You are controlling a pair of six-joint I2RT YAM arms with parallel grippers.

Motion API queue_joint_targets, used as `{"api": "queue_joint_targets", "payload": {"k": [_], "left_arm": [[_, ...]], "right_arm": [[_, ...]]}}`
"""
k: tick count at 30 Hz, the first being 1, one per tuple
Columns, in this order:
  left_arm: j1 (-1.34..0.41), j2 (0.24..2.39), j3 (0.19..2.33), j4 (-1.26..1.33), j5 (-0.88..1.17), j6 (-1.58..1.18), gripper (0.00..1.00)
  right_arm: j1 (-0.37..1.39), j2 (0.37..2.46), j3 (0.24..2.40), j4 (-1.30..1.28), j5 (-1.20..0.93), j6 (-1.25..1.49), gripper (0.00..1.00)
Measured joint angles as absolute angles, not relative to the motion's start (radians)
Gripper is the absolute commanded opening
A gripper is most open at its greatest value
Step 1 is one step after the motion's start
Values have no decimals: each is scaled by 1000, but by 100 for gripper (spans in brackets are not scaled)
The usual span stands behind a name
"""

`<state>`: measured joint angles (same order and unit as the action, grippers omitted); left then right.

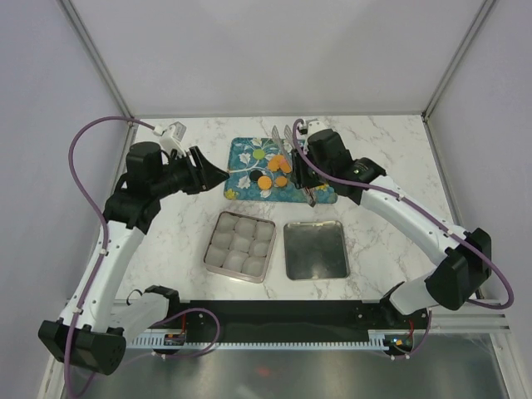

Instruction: Pack the cookies

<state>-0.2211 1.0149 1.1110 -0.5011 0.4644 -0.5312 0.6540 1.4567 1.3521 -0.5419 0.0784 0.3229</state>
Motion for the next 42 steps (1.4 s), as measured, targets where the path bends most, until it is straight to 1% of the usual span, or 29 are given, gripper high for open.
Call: {"api": "queue_joint_targets", "payload": {"k": [6,16,26,30,36,42], "left_arm": [[-259,979,1098,-574,419,-435,56],[-357,964,1034,-604,313,-365,56],[-366,953,972,-606,263,-342,56],[-367,952,967,-604,263,-340,56],[-367,948,958,-604,263,-339,56],[-367,943,946,-602,263,-338,57]], "right_arm": [[626,1481,1353,-599,107,287,48],[538,1538,1315,-619,90,238,48],[501,1621,1299,-629,48,212,49],[502,1622,1287,-627,49,212,49],[502,1589,1194,-638,39,217,49],[502,1509,1134,-672,4,232,50]]}}
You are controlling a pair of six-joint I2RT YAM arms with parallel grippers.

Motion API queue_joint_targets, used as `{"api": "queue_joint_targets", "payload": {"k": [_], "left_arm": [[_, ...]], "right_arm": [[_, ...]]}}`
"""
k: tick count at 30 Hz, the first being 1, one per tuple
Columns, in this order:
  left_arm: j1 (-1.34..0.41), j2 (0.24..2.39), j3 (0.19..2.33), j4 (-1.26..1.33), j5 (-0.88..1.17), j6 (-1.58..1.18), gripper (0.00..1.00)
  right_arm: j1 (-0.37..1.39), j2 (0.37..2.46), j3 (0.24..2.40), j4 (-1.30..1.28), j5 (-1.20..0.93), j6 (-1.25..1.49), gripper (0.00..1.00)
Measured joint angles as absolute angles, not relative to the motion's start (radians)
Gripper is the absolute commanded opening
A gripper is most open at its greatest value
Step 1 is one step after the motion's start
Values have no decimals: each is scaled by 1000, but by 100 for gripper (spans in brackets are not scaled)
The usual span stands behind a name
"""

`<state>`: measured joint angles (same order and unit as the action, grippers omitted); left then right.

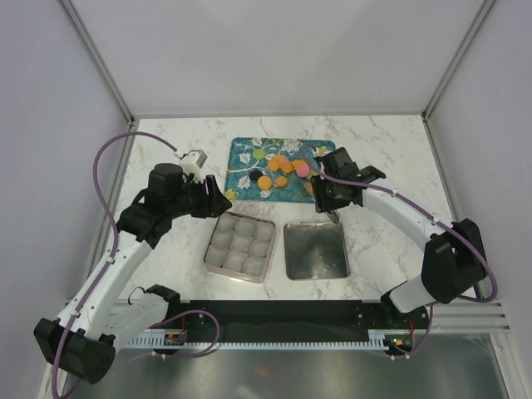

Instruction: Pack the cookies

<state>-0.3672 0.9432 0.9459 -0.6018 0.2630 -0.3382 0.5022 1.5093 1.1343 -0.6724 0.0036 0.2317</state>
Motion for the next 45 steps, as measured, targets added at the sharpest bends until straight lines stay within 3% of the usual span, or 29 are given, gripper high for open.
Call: {"api": "queue_joint_targets", "payload": {"k": [45], "left_arm": [[-367,939,877,-577,263,-331,57]], "right_arm": [[530,1476,1128,-723,21,239,54]]}}
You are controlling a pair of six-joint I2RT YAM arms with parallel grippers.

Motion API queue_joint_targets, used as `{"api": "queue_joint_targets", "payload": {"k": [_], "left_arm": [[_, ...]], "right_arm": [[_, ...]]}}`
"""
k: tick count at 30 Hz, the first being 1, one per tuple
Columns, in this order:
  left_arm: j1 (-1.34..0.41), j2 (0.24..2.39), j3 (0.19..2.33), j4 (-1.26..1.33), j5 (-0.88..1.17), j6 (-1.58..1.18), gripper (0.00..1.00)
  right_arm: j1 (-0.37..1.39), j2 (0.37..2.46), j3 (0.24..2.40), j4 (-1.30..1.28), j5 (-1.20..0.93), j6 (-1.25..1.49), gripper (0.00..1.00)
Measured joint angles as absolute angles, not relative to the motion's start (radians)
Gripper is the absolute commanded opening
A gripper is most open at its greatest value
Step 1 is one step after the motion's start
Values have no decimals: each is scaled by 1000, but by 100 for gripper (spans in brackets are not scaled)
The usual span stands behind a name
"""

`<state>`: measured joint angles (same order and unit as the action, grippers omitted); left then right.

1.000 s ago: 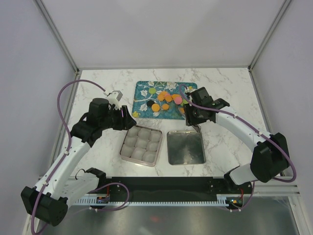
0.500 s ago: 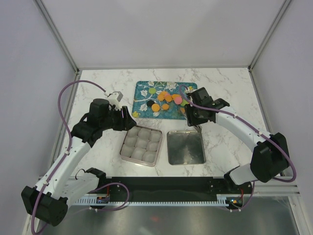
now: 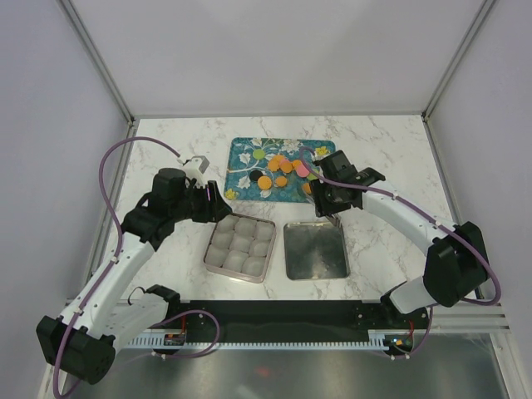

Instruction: Pack the cookies

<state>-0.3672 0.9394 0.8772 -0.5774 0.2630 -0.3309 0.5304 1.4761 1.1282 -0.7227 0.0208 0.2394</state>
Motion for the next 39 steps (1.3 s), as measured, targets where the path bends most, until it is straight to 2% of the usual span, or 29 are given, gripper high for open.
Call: {"api": "queue_joint_targets", "payload": {"k": [8,20,21,23,26,39], "left_arm": [[-367,934,876,-577,263,-331,57],[-367,930,876,-574,263,-331,57],[-367,929,876,-574,263,-331,57],[-367,927,876,-574,263,-331,57],[-367,926,876,-574,263,-331,57],[-367,898,876,-574,210,-331,57]], "right_arm": [[530,1481,1128,-723,33,240,49],[530,1505,1128,-720,31,240,48],[530,1505,1128,-720,31,240,47],[530,1505,1128,-720,31,238,38],[530,1505,1129,-721,25,239,32],[535,1485,1227,-758,12,243,31]]}}
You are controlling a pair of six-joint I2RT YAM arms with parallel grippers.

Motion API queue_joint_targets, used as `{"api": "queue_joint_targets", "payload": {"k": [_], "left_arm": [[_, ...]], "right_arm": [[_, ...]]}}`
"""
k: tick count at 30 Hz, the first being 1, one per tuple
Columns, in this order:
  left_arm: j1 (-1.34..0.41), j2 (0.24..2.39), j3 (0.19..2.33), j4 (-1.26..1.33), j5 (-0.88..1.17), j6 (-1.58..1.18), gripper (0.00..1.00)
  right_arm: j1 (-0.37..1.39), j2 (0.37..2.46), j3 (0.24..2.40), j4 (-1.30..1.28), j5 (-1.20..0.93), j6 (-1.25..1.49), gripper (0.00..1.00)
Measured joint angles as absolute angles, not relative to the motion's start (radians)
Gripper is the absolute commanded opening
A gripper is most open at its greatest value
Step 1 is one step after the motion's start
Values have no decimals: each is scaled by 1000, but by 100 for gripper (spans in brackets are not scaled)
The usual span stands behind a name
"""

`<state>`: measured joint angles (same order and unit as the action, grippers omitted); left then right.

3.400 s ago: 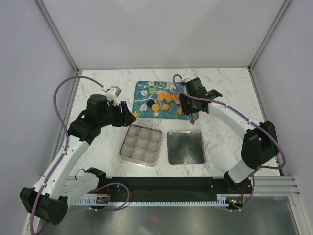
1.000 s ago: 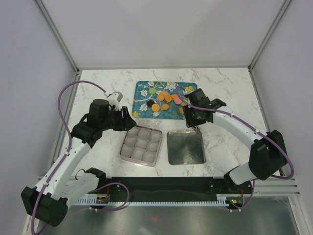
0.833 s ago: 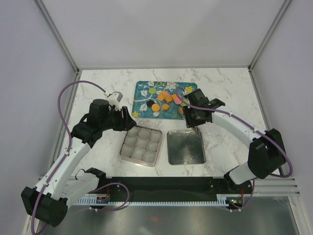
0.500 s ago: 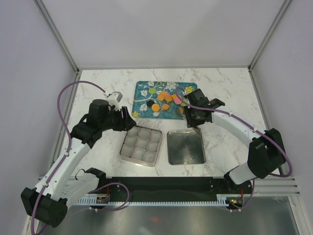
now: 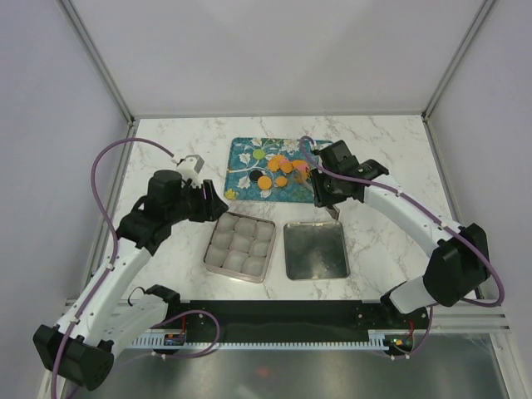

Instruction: Pack the cookies

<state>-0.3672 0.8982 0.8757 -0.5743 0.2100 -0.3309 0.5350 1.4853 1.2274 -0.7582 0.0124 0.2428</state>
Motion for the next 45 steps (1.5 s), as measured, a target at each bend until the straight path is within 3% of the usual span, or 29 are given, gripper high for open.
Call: {"api": "queue_joint_targets", "payload": {"k": [10,22,33,45], "left_arm": [[-349,869,915,-587,65,-330,58],[-152,904,919,-601,-8,-331,59],[-152,875,900,-603,11,-331,59],[-152,874,893,-603,55,-331,59]], "right_arm": [[785,1478,1389,-802,22,267,30],[1056,1625,1476,-809,28,294,30],[1087,1717,1477,-803,44,300,30],[1087,1735,1492,-777,47,304,39]]}}
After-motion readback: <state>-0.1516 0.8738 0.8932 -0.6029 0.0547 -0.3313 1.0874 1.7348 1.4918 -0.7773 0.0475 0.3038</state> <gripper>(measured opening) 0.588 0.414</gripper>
